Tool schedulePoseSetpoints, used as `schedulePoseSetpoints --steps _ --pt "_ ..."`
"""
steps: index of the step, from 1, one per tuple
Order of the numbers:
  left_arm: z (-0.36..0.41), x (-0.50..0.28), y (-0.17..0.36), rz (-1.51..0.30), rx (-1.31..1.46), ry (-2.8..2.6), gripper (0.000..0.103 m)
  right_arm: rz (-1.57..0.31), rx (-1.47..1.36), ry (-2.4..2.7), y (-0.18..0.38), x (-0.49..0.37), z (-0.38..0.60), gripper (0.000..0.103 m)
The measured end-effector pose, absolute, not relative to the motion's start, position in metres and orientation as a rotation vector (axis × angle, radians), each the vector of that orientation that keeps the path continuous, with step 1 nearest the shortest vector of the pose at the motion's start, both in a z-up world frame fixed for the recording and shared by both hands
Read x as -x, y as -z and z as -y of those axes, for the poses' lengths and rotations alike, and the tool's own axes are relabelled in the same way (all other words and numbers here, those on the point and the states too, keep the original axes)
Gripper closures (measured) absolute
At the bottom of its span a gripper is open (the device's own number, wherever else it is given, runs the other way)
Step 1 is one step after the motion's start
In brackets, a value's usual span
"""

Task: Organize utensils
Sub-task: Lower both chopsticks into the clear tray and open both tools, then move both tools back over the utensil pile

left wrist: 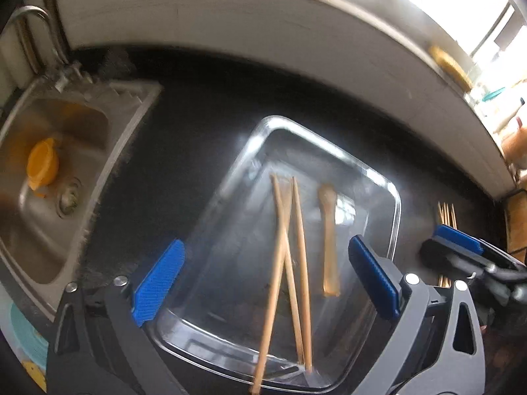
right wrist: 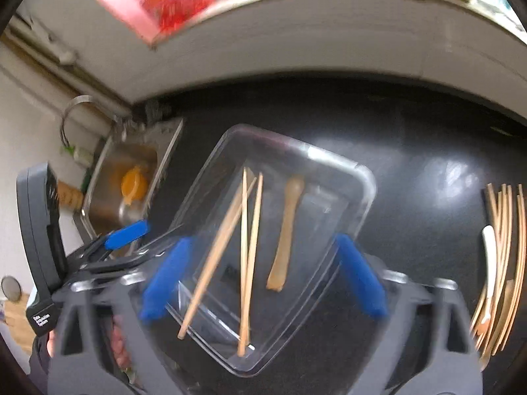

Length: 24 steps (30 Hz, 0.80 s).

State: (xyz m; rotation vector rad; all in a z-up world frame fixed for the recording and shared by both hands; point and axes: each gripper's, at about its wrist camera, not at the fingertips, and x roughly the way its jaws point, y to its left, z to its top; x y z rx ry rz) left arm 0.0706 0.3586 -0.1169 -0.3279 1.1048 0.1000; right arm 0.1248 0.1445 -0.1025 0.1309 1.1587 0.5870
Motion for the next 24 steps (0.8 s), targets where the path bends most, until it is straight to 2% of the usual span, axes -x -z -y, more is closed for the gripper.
schedulePoseSetpoints --steps 12,24 --pt "-0.371 -0.047 0.104 -1.085 0.339 -0.162 0.006 -1.125 -0.157 -0.582 0.086 -0.121 -0.101 0.012" --pt "-0.298 -0.043 0.081 -1.049 0.296 -0.151 0.006 -1.066 -0.172 -0.574 0.071 -0.108 -0.030 0.012"
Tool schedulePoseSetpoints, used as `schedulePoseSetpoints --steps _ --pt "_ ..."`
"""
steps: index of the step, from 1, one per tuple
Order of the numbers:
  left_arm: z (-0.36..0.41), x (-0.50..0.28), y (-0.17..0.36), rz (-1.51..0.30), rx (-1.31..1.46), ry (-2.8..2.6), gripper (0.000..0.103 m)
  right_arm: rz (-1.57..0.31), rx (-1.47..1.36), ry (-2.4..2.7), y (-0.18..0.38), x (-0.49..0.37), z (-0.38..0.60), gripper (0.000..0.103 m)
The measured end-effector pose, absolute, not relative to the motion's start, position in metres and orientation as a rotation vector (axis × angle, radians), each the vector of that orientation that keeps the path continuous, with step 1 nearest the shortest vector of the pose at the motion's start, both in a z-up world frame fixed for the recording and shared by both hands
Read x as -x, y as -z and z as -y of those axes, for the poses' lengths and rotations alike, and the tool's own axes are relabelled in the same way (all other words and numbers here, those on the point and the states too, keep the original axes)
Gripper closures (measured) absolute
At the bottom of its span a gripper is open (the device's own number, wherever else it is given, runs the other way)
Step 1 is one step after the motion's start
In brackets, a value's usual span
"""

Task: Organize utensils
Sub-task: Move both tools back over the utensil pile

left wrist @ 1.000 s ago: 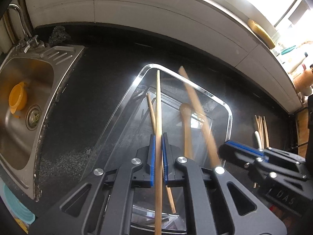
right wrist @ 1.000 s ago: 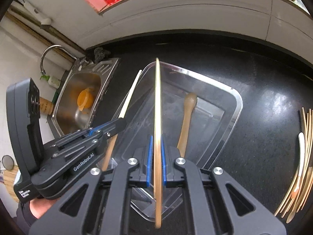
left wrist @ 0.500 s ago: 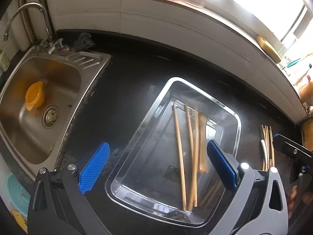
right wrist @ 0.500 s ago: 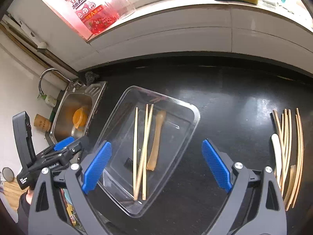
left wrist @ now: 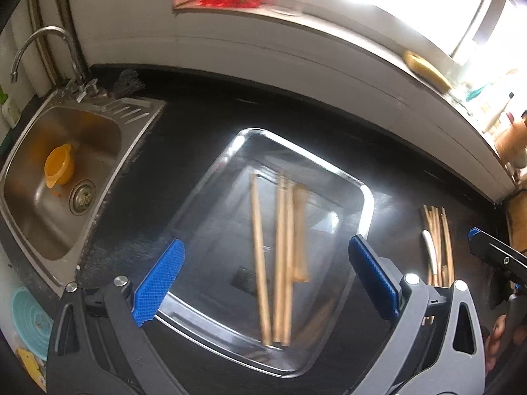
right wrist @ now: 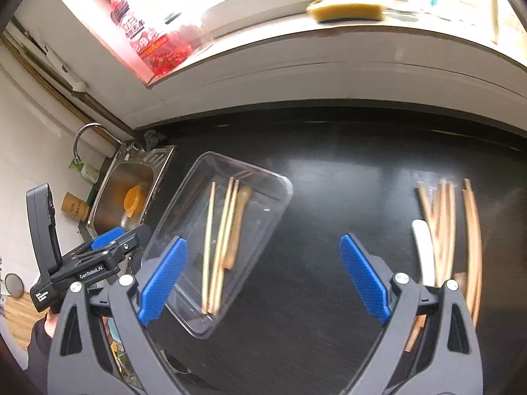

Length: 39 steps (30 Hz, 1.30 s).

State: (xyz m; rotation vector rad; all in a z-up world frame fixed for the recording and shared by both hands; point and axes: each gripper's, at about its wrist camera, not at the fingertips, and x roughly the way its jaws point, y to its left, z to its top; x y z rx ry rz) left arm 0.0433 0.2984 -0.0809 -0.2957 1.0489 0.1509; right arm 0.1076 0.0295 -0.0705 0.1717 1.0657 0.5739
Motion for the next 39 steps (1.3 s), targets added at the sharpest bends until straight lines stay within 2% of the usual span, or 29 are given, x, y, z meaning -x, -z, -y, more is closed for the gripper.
schedulePoseSetpoints --steps 9,19,29,39 --pt "-0.185 -0.047 0.071 -1.046 0.251 -0.055 0.006 -1.003 -0.178 -0.461 0.065 -0.085 0.109 0.012" --pt "-0.056 -0.048 0.087 -1.097 0.160 0.058 0.006 -0.961 -0.123 -0.315 0.073 -0.055 0.253 0.012" --pt "0.003 -0.068 0.115 -1.120 0.049 0.043 0.006 -0.970 -0.120 -0.298 0.091 -0.056 0.284 0.012" --pt "0.012 -0.117 0.184 -1.211 -0.008 -0.026 0.006 -1.014 -0.117 -0.295 0.118 -0.089 0.275 0.012"
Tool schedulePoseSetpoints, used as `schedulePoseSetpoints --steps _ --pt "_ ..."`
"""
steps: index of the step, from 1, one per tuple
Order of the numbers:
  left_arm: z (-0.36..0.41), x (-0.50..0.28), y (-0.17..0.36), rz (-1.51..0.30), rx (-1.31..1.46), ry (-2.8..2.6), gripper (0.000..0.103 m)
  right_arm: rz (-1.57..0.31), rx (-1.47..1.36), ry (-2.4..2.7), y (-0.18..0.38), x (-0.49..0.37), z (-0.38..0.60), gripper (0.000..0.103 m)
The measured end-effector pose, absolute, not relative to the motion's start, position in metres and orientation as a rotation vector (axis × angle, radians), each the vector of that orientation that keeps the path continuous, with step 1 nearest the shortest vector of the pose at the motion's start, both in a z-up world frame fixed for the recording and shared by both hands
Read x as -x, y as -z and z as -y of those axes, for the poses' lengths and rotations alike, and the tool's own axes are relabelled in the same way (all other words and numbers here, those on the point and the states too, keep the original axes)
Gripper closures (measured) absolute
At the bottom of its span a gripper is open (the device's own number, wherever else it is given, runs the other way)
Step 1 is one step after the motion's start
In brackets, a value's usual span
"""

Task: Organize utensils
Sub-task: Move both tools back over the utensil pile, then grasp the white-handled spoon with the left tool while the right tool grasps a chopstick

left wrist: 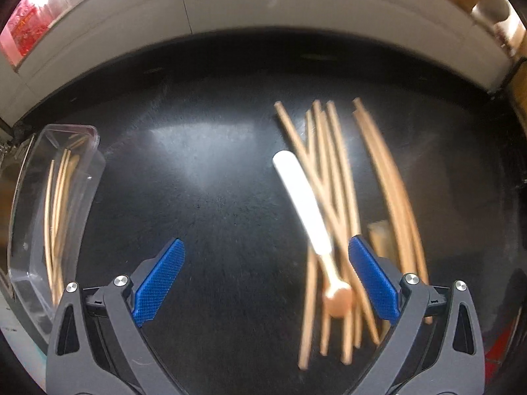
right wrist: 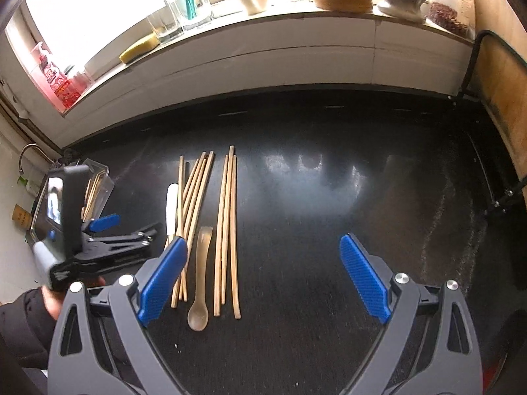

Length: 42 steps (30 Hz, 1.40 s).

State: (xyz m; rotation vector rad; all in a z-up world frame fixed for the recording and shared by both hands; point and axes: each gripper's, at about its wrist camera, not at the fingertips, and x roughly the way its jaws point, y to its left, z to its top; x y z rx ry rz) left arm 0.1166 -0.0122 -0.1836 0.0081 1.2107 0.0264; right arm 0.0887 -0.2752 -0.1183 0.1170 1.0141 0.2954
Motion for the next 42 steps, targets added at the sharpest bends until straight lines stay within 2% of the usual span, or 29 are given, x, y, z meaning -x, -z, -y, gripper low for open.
schedulePoseSetpoints --steps 9,11,12,14,16,17,20,25,32,33,34,36,38,42 --pt "0.008 -0.134 0.212 -1.255 0.001 0.013 0.007 -1.074 -0.078 -0.311 0.140 -0.131 0.257 0.012" --pt "0.006 -0.132 0.211 -1.240 0.015 0.031 0.016 -1.087 -0.033 -0.317 0.150 -0.138 0.247 0.012" --pt "0.002 -0.131 0.211 -1.232 0.033 0.048 0.025 -1.098 -0.009 -0.322 0.157 -0.141 0.243 0.014" --pt "-0.001 -0.129 0.211 -1.227 0.046 0.057 0.032 -1.121 0.049 -0.333 0.173 -0.145 0.230 0.020" --pt "-0.001 -0.125 0.208 -1.204 0.071 0.077 0.046 -1.140 0.084 -0.335 0.186 -0.149 0.222 0.028" --pt "-0.001 -0.124 0.207 -1.201 0.076 0.080 0.050 -1.155 0.097 -0.341 0.194 -0.151 0.217 0.030" --pt "-0.008 -0.124 0.207 -1.187 0.130 0.096 0.054 -1.168 0.131 -0.338 0.209 -0.157 0.208 0.034" --pt "-0.014 -0.125 0.205 -1.175 0.153 0.111 0.067 -1.177 0.182 -0.330 0.224 -0.162 0.200 0.044" --pt "-0.020 -0.128 0.207 -1.169 0.172 0.115 0.083 -1.150 0.213 -0.342 0.224 -0.160 0.193 0.046" --pt "-0.023 -0.129 0.207 -1.171 0.189 0.113 0.086 -1.148 0.213 -0.345 0.224 -0.159 0.192 0.052" --pt "-0.026 -0.129 0.207 -1.175 0.200 0.107 0.090 -1.146 0.214 -0.349 0.223 -0.159 0.191 0.066" --pt "-0.027 -0.127 0.205 -1.179 0.193 0.111 0.091 -1.143 0.219 -0.365 0.220 -0.158 0.184 0.091" --pt "-0.028 -0.126 0.204 -1.178 0.200 0.116 0.091 -1.155 0.204 -0.370 0.219 -0.158 0.183 0.096" --pt "-0.029 -0.123 0.193 -1.158 0.201 0.128 0.091 -1.173 0.152 -0.363 0.219 -0.163 0.192 0.097"
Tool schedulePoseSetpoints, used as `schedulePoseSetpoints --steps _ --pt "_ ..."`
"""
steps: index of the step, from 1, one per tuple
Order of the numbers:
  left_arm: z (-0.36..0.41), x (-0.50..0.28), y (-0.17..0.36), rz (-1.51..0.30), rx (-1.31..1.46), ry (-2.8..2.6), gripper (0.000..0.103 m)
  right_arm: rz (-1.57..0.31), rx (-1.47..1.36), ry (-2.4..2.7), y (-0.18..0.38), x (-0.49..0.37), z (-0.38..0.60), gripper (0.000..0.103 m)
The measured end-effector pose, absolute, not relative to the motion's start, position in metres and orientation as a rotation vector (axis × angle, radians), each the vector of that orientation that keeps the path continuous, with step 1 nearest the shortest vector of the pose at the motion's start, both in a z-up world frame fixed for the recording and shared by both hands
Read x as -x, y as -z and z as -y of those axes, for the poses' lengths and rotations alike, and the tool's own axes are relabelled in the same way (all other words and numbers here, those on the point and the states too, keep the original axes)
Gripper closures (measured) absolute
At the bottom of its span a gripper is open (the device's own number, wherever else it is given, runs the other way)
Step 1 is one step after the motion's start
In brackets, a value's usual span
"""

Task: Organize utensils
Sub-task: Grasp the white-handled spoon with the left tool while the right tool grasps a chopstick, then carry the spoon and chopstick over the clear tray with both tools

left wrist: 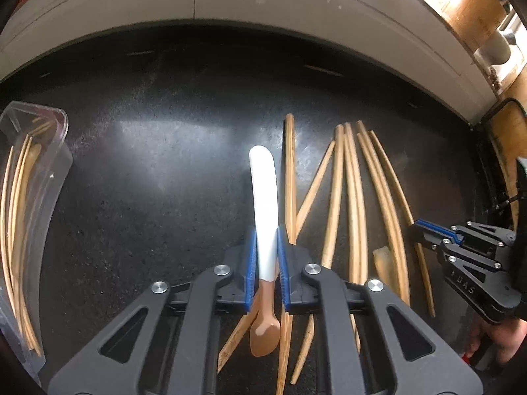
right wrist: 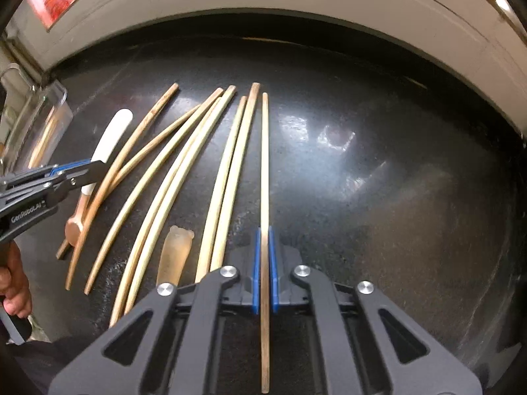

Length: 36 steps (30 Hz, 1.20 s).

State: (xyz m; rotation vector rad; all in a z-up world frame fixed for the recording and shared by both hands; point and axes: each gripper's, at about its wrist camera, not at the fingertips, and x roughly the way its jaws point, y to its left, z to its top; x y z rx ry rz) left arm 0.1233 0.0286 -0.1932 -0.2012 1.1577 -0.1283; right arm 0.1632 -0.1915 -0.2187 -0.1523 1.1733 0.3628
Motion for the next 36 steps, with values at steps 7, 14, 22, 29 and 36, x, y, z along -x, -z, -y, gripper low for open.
schedulePoseSetpoints --steps 7,14,22,29,36 --pt "-0.034 -0.113 0.169 -1.136 0.194 0.134 0.091 -1.151 0.097 -0.341 0.198 -0.161 0.208 0.097" --pt "-0.032 -0.097 0.129 -1.113 0.141 0.100 0.091 -1.088 0.062 -0.346 0.152 -0.136 0.216 0.097" --pt "-0.014 -0.071 0.084 -1.075 0.109 0.131 0.091 -1.003 0.014 -0.362 0.088 -0.094 0.224 0.097" --pt "-0.018 -0.044 0.068 -1.049 0.096 0.150 0.091 -0.972 -0.006 -0.382 0.059 -0.062 0.218 0.097" --pt "-0.046 -0.027 0.062 -1.042 0.103 0.126 0.091 -0.972 -0.002 -0.405 0.054 -0.046 0.197 0.097"
